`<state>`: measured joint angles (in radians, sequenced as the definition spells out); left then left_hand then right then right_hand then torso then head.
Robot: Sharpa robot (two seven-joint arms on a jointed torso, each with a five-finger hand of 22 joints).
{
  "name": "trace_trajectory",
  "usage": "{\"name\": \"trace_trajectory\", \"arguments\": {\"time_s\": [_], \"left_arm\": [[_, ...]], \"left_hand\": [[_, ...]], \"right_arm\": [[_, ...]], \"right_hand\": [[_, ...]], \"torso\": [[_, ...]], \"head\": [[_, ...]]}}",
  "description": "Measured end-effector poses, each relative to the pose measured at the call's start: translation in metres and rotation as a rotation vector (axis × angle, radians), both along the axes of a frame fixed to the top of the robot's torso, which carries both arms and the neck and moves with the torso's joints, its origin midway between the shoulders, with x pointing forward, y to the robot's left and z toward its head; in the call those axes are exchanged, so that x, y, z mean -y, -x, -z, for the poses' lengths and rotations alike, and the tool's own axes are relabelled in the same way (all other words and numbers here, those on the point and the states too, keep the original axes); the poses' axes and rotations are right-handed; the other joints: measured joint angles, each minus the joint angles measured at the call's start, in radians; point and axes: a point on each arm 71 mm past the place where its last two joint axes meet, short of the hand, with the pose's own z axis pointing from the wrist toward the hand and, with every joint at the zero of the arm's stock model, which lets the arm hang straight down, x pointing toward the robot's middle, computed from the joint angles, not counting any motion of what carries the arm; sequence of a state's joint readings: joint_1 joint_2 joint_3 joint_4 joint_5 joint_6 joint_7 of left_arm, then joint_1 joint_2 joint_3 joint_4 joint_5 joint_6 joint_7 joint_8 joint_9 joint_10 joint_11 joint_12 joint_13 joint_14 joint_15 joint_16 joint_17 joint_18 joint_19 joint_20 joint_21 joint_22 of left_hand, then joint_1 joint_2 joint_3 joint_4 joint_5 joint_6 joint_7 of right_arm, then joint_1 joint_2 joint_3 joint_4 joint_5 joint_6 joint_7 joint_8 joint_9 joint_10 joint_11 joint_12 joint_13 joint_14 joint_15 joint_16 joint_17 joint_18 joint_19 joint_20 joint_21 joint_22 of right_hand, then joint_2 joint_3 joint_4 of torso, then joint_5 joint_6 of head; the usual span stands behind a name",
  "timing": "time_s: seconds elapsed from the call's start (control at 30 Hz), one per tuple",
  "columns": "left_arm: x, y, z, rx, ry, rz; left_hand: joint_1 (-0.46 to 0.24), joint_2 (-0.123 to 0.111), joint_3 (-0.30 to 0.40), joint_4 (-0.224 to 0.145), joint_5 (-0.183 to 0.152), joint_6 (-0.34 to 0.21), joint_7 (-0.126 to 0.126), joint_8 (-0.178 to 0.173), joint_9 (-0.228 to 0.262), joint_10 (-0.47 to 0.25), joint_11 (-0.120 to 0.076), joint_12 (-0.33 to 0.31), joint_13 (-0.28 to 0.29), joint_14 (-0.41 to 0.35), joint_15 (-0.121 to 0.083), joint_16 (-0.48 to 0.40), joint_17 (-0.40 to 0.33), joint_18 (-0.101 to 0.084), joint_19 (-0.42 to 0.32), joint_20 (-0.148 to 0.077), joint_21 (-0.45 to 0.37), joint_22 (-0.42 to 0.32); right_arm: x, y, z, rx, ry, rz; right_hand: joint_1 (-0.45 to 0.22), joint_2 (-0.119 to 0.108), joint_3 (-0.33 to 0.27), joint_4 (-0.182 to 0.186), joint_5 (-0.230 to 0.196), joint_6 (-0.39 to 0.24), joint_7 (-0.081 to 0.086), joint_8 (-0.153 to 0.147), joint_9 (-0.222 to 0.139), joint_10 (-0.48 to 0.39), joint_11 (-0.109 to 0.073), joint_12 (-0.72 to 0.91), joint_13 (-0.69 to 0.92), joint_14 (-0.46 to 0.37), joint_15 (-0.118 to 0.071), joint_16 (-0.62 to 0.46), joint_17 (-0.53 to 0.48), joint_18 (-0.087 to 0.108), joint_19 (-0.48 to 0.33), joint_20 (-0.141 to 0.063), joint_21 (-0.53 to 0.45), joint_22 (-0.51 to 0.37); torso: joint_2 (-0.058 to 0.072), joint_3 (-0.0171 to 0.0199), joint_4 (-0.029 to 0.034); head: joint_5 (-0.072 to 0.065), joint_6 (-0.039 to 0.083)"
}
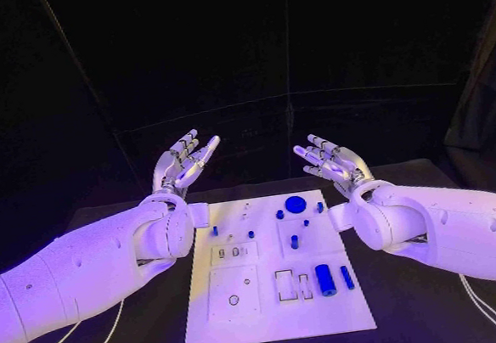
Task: Assemble the parts on the task board
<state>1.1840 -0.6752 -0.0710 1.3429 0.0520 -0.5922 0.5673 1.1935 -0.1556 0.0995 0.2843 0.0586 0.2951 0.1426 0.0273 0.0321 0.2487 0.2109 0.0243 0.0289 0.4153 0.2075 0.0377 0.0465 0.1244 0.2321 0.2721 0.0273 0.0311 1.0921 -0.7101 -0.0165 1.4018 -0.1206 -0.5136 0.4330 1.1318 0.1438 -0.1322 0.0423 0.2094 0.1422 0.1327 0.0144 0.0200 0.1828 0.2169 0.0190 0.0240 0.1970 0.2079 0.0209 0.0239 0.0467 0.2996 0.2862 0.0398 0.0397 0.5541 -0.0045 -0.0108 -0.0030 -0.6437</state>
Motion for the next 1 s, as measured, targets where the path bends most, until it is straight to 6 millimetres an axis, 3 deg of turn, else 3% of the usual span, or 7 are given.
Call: {"name": "trace_trajectory", "arguments": {"time_s": [0.23,0.37,0.47,0.53,0.67,0.87,1.0], "left_arm": [[0.001,-0.001,-0.001,0.015,0.024,0.028],[0.001,-0.001,-0.002,0.020,0.031,0.036],[-0.022,0.001,-0.001,0.020,0.024,0.016],[-0.033,0.001,-0.001,0.020,0.018,-0.001],[-0.030,0.005,-0.002,0.019,0.029,0.023],[-0.036,0.013,-0.004,0.025,0.029,0.043],[-0.036,0.021,-0.008,0.031,0.029,0.071]], "left_hand": [[0.047,0.006,0.006,0.013,0.003,0.042,0.004,0.009,0.005,0.055,0.022,0.007,0.006,0.087,0.016,0.021,0.012,0.000,0.040,0.021,0.015,0.009],[0.071,0.039,0.027,0.006,0.003,0.156,0.011,0.031,0.017,0.268,0.043,0.055,0.026,0.279,0.024,0.078,0.037,0.000,0.229,0.020,0.075,0.040],[0.086,0.067,0.034,0.000,0.003,0.307,0.024,0.062,0.031,0.485,0.030,0.111,0.042,0.384,0.003,0.122,0.051,0.017,0.425,0.017,0.147,0.073],[0.098,0.079,0.035,-0.008,0.003,0.418,0.038,0.082,0.039,0.568,0.012,0.132,0.042,0.453,-0.019,0.148,0.057,0.044,0.501,0.014,0.183,0.086],[0.116,0.097,0.027,-0.036,0.003,0.566,0.070,0.105,0.044,0.666,-0.015,0.149,0.041,0.563,-0.053,0.180,0.069,0.047,0.607,-0.004,0.233,0.101],[0.132,0.113,0.015,-0.071,0.003,0.631,0.077,0.105,0.039,0.749,-0.041,0.150,0.041,0.663,-0.084,0.191,0.096,0.047,0.684,-0.037,0.260,0.106],[0.137,0.117,0.008,-0.089,0.003,0.648,0.071,0.105,0.036,0.773,-0.050,0.142,0.041,0.693,-0.095,0.191,0.112,0.047,0.713,-0.046,0.272,0.106]], "right_arm": [[-0.007,-0.008,0.000,0.000,0.027,-0.141],[-0.009,-0.009,0.001,-0.003,0.045,-0.198],[0.018,-0.017,0.003,0.057,0.176,-0.172],[0.033,-0.020,0.002,0.093,0.252,-0.155],[0.030,-0.019,-0.001,0.155,0.340,-0.182],[0.032,-0.024,-0.014,0.239,0.467,-0.210],[0.034,-0.029,-0.023,0.287,0.575,-0.225]], "right_hand": [[0.098,-0.001,0.013,-0.063,-0.013,0.117,0.006,0.026,0.014,0.163,0.026,0.035,0.015,0.182,0.022,0.039,0.016,0.036,0.112,0.002,0.032,0.018],[0.156,-0.004,0.032,-0.114,-0.029,0.281,0.018,0.059,0.030,0.359,0.021,0.074,0.028,0.388,0.010,0.080,0.029,0.070,0.245,0.003,0.080,0.038],[0.187,-0.004,0.046,-0.147,-0.035,0.402,0.027,0.080,0.038,0.481,0.010,0.096,0.033,0.512,-0.005,0.101,0.033,0.092,0.325,0.002,0.112,0.049],[0.204,-0.004,0.054,-0.165,-0.041,0.472,0.037,0.090,0.042,0.545,0.002,0.105,0.034,0.578,-0.015,0.110,0.034,0.094,0.368,0.000,0.130,0.055],[0.222,-0.001,0.072,-0.201,-0.046,0.600,0.057,0.098,0.044,0.660,-0.016,0.108,0.035,0.700,-0.037,0.118,0.037,0.109,0.451,-0.011,0.165,0.063],[0.226,-0.004,0.094,-0.245,-0.052,0.717,0.082,0.098,0.044,0.777,-0.041,0.108,0.036,0.845,-0.072,0.125,0.043,0.125,0.548,-0.038,0.211,0.074],[0.226,-0.004,0.106,-0.276,-0.052,0.774,0.079,0.098,0.045,0.842,-0.056,0.098,0.036,0.937,-0.097,0.130,0.049,0.125,0.618,-0.065,0.254,0.088]], "torso": [[0.000,0.0000,-0.0003],[0.000,-0.0001,-0.0004],[0.000,-0.0012,-0.0003],[0.001,-0.0013,0.0003],[0.006,-0.0006,0.0013],[0.021,0.0005,0.0038],[0.041,-0.0019,0.0096]], "head": [[0.000,0.000],[0.000,0.000],[-0.006,-0.001],[-0.008,-0.001],[-0.008,0.000],[-0.015,0.002],[-0.024,0.010]]}}
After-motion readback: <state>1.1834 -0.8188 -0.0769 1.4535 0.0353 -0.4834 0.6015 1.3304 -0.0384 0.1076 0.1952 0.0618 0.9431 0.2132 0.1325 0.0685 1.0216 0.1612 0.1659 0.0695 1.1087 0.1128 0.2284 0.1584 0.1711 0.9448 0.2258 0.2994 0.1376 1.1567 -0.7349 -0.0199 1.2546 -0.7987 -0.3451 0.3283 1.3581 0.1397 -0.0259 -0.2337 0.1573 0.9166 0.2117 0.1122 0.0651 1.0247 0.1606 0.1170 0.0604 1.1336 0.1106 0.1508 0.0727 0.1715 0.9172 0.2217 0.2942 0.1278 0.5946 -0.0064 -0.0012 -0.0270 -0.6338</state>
